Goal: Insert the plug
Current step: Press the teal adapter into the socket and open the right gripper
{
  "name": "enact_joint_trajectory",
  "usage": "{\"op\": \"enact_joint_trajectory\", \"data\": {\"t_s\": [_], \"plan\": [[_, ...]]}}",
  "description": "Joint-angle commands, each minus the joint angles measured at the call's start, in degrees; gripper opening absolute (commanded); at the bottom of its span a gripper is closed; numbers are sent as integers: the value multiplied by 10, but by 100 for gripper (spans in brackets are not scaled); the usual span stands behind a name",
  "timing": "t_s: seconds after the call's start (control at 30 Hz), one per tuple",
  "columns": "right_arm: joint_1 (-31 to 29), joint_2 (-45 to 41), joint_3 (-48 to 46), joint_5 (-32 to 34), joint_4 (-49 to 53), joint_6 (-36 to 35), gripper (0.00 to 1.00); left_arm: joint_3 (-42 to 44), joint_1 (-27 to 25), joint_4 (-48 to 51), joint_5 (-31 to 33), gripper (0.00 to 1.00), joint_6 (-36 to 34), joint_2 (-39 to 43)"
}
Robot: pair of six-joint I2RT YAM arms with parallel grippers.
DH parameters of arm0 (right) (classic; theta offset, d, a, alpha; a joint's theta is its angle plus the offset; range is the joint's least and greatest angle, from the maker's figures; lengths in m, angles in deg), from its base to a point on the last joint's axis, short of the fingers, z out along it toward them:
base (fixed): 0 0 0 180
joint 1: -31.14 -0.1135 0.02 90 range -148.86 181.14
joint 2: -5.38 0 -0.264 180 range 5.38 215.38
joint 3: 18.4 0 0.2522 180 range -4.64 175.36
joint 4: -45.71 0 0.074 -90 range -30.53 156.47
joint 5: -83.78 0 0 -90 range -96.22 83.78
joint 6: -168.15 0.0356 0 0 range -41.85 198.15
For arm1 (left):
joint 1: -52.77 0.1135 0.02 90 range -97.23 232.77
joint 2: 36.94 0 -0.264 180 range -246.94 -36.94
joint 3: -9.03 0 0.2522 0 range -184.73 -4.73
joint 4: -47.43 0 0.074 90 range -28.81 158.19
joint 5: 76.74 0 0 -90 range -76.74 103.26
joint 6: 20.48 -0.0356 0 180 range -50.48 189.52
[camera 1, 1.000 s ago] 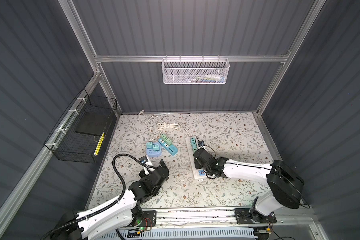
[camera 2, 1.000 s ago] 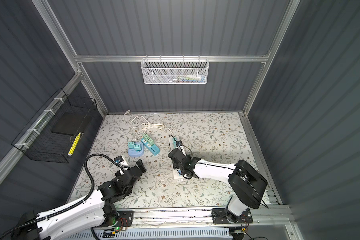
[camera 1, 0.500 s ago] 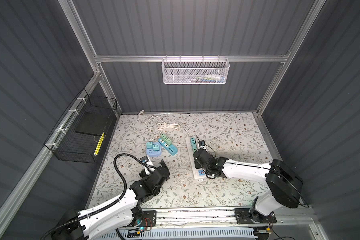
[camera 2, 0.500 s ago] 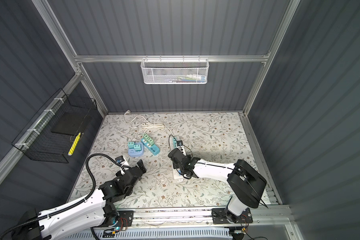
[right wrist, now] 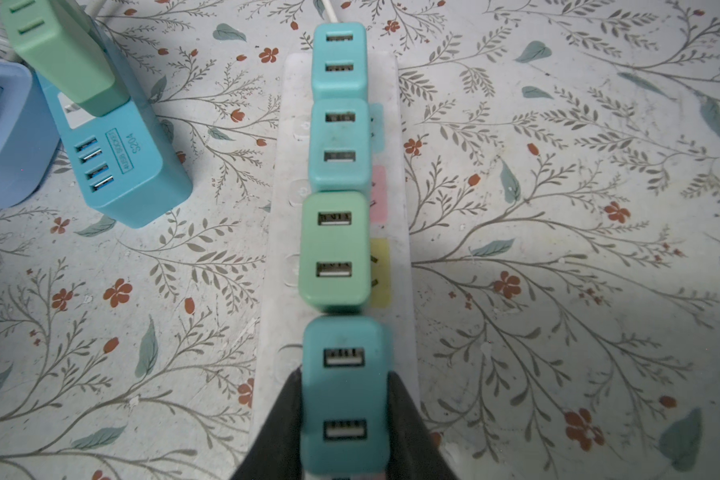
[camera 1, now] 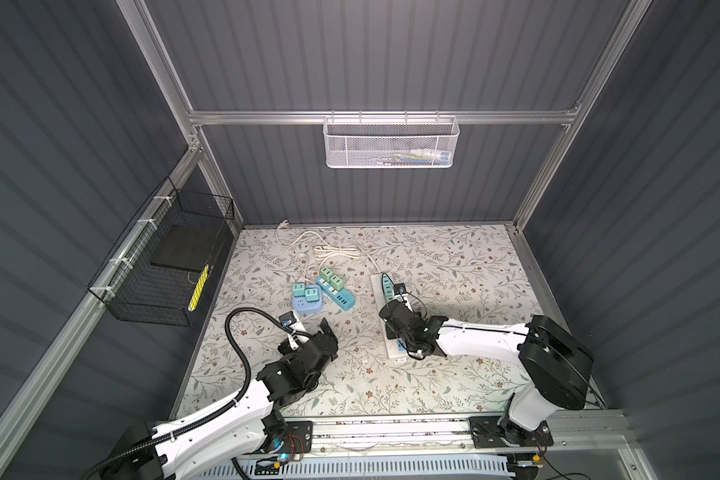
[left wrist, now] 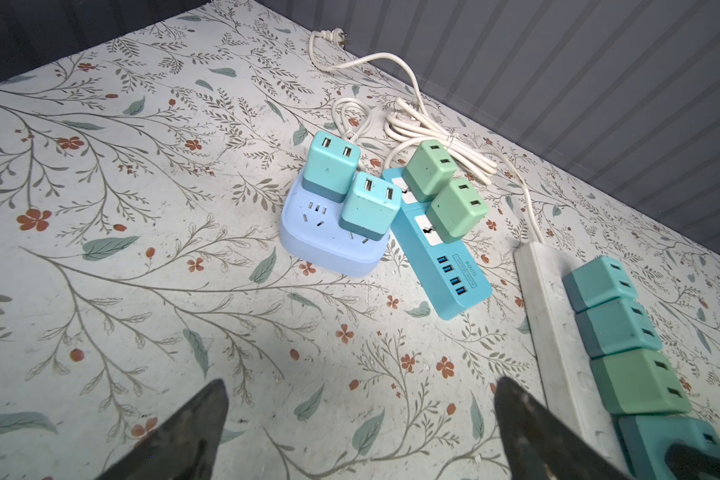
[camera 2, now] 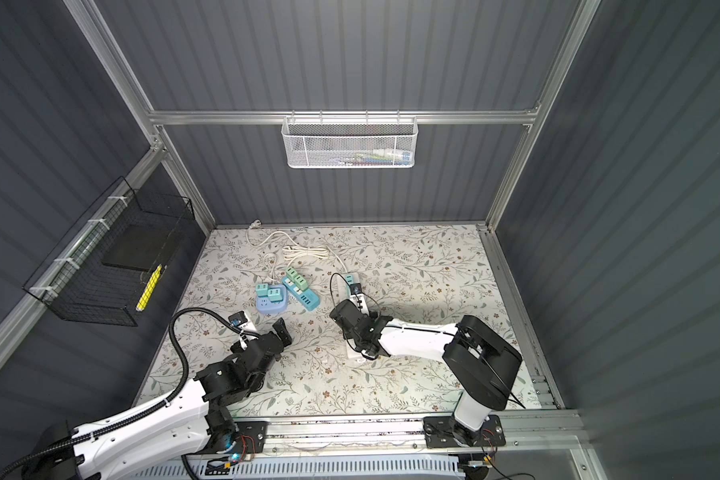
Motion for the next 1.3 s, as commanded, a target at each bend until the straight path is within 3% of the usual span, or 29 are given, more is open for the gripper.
{"op": "enact_joint_trajectory", "data": {"t_s": [0.0,0.57,0.97,1.17,1.27], "plan": [[-3,25,1,15,48,7,17,-10,2,14,9,100,-2,5],[10,75,-10,11,90,28,18,-17,2,16,12,100,0,-5],[110,60,-16,-38,17,-125,25,-28,2,21,21,100,-13,0],[120,36,1,-67,22,-135,33,-40,2,23,23,100,-18,-6],[120,7,9,-62,33,-138,51,-43,2,22,24,100,-26,-6]]}}
